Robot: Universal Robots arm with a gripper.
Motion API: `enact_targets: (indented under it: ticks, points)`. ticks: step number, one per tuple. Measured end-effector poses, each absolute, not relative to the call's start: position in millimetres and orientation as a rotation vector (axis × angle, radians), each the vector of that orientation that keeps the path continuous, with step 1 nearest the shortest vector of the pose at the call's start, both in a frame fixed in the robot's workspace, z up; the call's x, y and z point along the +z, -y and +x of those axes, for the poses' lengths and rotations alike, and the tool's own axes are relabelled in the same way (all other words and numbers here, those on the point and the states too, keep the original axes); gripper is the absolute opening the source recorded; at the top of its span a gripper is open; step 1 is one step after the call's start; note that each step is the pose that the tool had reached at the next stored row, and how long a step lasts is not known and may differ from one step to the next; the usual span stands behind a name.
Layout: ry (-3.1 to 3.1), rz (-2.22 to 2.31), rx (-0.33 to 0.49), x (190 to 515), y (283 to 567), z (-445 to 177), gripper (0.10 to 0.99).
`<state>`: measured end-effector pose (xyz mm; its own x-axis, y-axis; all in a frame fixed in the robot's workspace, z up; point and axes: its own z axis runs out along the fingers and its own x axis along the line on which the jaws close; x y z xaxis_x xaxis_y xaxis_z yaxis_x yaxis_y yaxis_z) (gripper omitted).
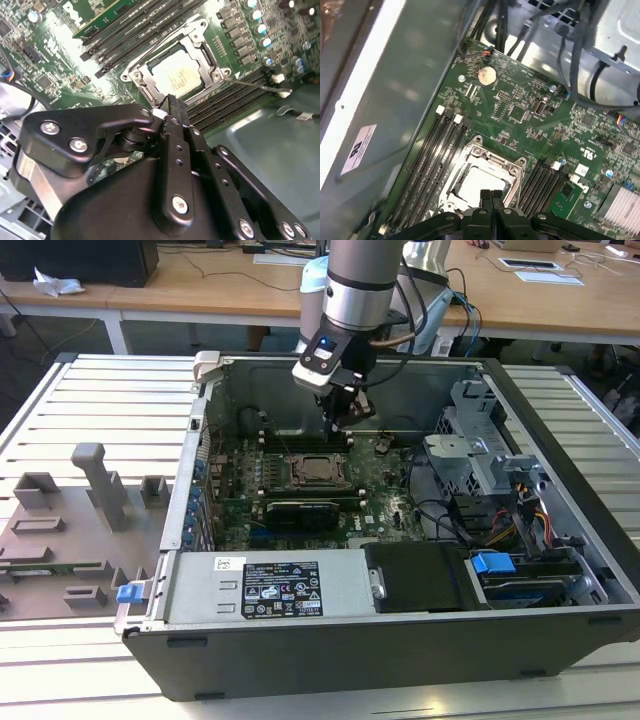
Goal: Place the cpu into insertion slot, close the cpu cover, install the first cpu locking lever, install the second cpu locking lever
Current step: 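Install the first cpu locking lever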
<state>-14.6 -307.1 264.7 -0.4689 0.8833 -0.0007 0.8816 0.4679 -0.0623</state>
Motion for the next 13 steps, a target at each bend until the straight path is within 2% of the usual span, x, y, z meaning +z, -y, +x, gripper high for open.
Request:
enact_targets:
  ticks: [13]
  points:
    - [2.832,-1.297,0.089,264.7,307.1,-14.6,0.106]
